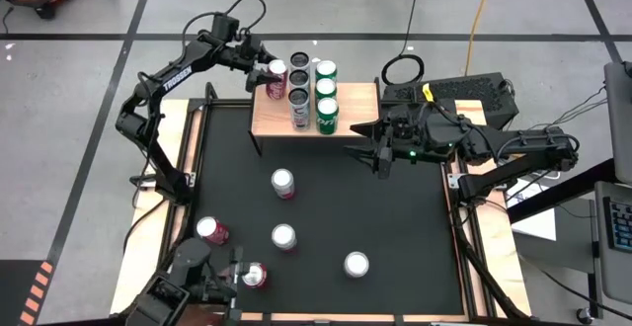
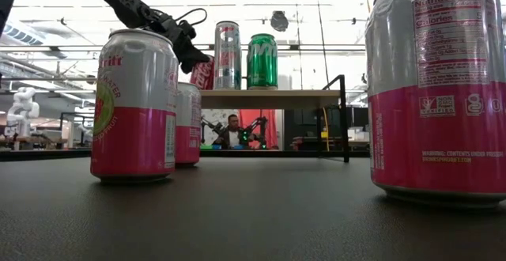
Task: Place canned beverage on shelf
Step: Put the top right red white soda can on the shelf
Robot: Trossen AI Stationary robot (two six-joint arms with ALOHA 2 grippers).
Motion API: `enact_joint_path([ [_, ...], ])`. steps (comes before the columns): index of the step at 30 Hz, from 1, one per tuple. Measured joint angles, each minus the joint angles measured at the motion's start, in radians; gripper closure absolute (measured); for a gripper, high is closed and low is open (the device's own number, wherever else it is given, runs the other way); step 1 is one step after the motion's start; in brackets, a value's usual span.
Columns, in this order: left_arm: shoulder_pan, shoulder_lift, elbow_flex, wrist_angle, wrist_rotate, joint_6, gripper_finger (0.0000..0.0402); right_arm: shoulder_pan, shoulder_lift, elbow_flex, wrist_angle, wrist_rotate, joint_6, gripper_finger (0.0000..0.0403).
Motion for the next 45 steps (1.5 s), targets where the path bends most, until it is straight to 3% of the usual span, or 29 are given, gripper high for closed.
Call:
enact_joint_path([
  [33, 0.004, -0.001, 0.001, -0.004, -0.008, -0.005, 0.0106, 0.000, 0.000, 0.000, -0.024, -0.001, 0.007, 0.0016],
  [45, 0.004, -0.002, 0.002, -0.035, -0.002, -0.003, 0.0049, 0.000, 0.000, 0.000, -0.024, -0.002, 0.007, 0.0016],
])
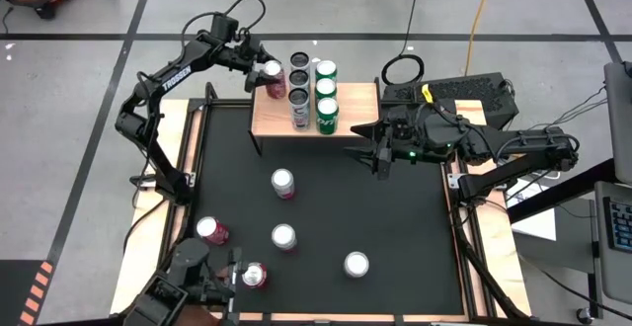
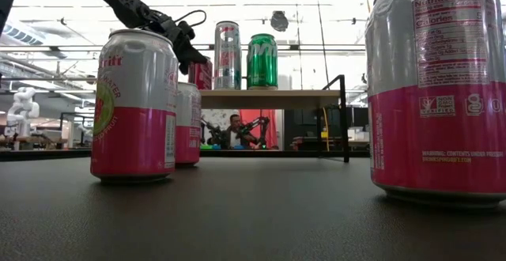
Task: Place canned beverage on shelf
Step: Put the top right red white soda can on the shelf
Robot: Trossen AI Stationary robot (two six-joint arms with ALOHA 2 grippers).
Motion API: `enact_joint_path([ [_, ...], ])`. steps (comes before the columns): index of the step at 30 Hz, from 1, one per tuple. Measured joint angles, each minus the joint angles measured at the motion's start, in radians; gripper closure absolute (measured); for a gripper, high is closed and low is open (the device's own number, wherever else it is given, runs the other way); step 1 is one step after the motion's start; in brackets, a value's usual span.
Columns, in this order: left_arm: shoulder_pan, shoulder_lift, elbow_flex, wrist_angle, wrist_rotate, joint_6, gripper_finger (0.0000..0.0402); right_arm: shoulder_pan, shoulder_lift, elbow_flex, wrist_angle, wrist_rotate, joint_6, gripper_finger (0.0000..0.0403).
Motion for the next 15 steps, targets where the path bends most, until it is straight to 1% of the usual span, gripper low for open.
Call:
enact_joint_path([
  [10, 0.000, -0.048, 0.027, -0.002, -0.036, 0.000, 0.0051, 0.000, 0.000, 0.000, -0.001, -0.003, 0.000, 0.0016],
  [12, 0.000, -0.070, 0.032, -0.014, -0.070, -0.008, 0.0052, 0.000, 0.000, 0.000, -0.007, -0.003, 0.000, 0.0016],
  [15, 0.000, -0.105, 0.032, -0.021, -0.164, -0.099, 0.0052, 0.000, 0.000, 0.000, -0.025, -0.003, 0.001, 0.0016],
])
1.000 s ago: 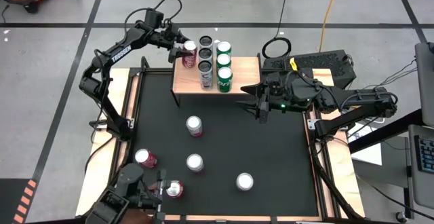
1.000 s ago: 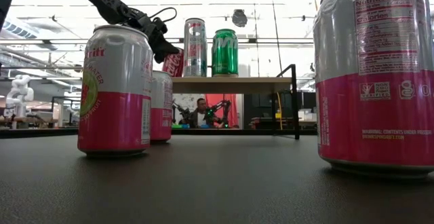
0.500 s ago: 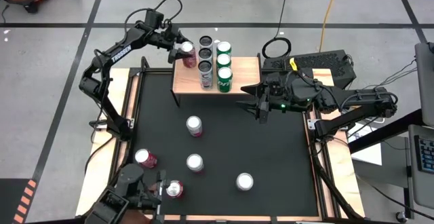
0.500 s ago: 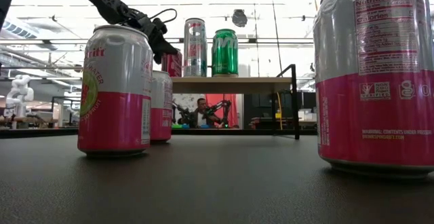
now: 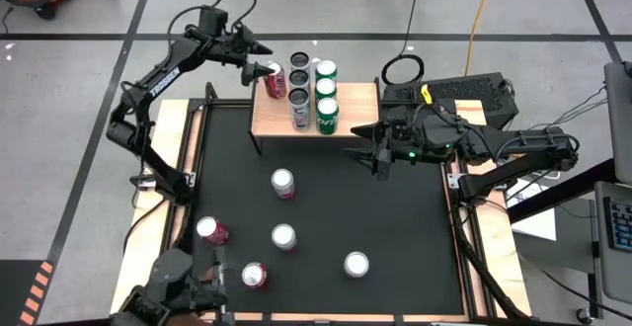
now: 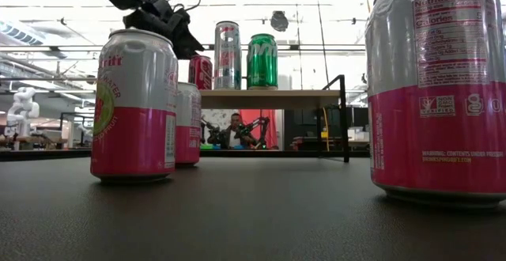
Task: Place canned beverage on shelf
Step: Put the top right red white soda can on the shelf
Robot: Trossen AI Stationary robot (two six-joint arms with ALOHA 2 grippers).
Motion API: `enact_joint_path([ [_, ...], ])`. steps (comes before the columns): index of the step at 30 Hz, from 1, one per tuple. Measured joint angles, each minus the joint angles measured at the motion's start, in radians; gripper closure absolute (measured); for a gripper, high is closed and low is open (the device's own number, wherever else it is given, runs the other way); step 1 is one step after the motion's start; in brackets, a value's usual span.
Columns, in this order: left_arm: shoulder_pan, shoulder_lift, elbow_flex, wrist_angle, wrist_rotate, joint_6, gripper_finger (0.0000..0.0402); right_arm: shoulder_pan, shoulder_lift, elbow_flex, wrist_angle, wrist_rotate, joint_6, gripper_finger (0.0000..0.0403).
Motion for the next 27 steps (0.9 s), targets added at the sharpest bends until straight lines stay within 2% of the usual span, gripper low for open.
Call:
enact_joint_path([
  [5, -0.028, -0.058, 0.000, -0.058, -0.173, -0.104, 0.0052, 0.000, 0.000, 0.000, -0.005, 0.000, 0.000, 0.0016],
  [12, -0.115, -0.089, 0.000, -0.067, -0.296, -0.134, 0.0035, 0.000, 0.000, 0.000, -0.004, 0.000, -0.016, 0.0016],
  [17, -0.163, -0.076, 0.000, -0.070, -0.456, -0.137, 0.0019, 0.000, 0.000, 0.000, -0.004, 0.000, -0.026, 0.0016],
  [27, -0.183, -0.053, 0.000, -0.104, -0.464, -0.161, 0.0018, 0.000, 0.000, 0.000, -0.005, 0.000, -0.032, 0.0016],
])
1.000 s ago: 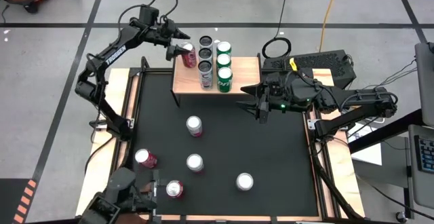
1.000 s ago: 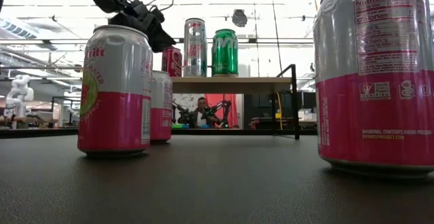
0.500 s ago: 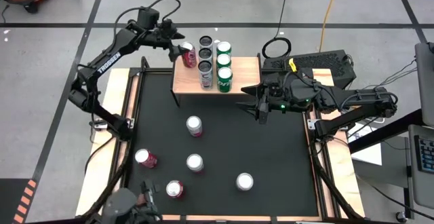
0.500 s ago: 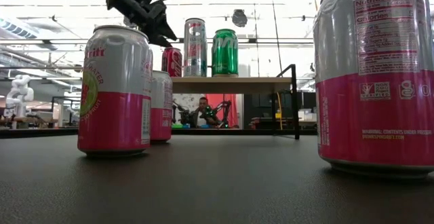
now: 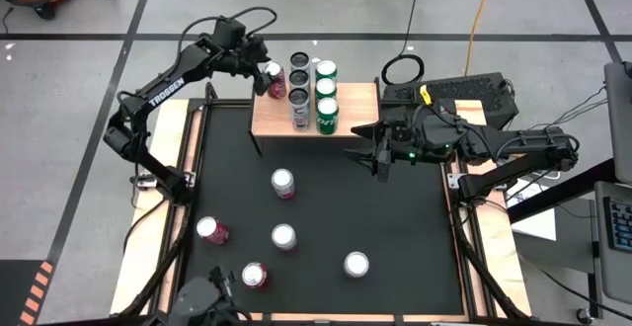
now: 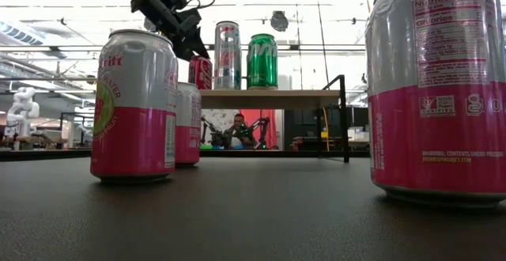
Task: Place canned beverage on shelf
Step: Put the top right red white soda can on the shelf
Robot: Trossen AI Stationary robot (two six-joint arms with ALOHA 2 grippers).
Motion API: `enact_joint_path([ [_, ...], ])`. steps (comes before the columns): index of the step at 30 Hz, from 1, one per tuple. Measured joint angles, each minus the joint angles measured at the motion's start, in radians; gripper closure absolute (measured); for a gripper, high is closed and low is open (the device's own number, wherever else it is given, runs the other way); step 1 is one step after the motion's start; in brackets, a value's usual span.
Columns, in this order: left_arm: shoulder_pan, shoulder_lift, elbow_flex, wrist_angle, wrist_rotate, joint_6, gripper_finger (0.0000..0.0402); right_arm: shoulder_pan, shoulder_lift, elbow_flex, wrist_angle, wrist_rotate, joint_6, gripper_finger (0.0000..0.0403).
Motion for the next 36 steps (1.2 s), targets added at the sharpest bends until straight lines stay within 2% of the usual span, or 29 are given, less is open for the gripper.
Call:
enact_joint_path([
  [4, 0.000, 0.014, 0.000, -0.003, 0.000, -0.010, 0.0030, 0.000, 0.000, 0.000, 0.000, 0.000, 0.000, 0.0016],
  [16, 0.001, 0.019, 0.000, -0.005, 0.027, 0.041, 0.0106, 0.000, 0.000, 0.000, 0.000, 0.000, 0.003, 0.0016],
  [28, 0.027, 0.020, 0.067, -0.089, 0.072, 0.165, 0.0111, 0.000, 0.000, 0.000, -0.003, 0.000, 0.008, 0.0016],
  [33, 0.059, 0.020, 0.094, -0.121, 0.182, 0.165, 0.0111, 0.000, 0.000, 0.000, -0.010, 0.000, 0.012, 0.0016],
  [36, 0.079, 0.020, 0.113, -0.142, 0.240, 0.220, 0.0111, 0.000, 0.000, 0.000, -0.010, 0.000, 0.019, 0.0016],
])
